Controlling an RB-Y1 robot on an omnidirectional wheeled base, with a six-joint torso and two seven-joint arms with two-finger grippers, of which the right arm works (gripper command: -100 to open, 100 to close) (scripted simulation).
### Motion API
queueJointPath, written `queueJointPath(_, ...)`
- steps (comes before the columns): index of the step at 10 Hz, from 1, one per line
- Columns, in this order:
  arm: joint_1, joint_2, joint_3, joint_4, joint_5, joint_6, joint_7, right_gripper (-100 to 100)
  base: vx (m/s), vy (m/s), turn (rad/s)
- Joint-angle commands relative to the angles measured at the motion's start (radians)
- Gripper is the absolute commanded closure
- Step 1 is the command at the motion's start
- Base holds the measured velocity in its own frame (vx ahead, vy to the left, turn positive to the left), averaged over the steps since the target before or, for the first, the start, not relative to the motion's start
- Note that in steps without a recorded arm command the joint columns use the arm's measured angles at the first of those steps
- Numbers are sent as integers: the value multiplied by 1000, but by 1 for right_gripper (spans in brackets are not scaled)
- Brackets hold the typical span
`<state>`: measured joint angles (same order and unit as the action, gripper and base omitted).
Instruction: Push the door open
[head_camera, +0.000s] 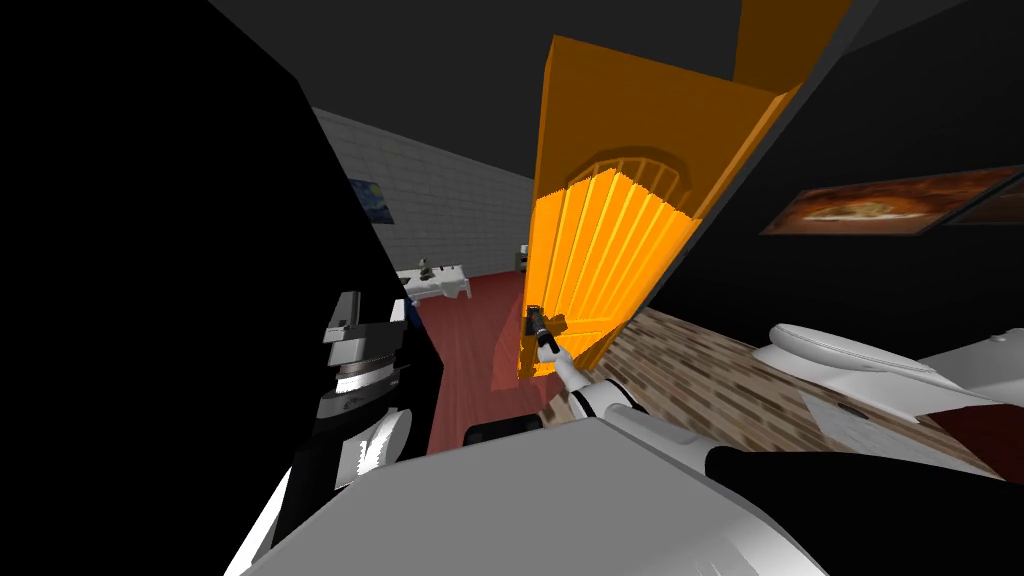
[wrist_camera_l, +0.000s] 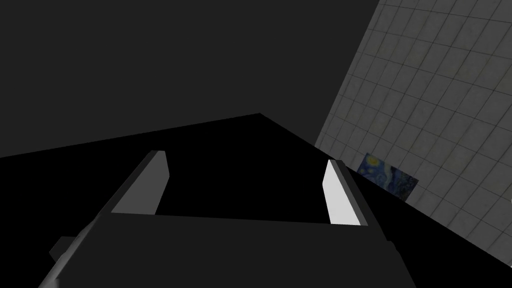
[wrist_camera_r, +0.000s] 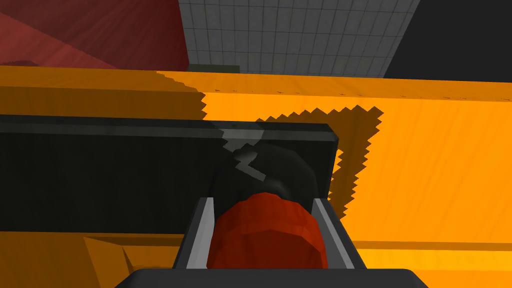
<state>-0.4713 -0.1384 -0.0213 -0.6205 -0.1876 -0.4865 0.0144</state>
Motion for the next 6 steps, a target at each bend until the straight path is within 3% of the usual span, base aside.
queueJointPath(1, 2, -18, -23, -9, -7, 4, 4, 100, 159, 126, -87)
queueJointPath(6, 2, -28, -54, -4, -17, 4, 16, 100, 104, 81, -38)
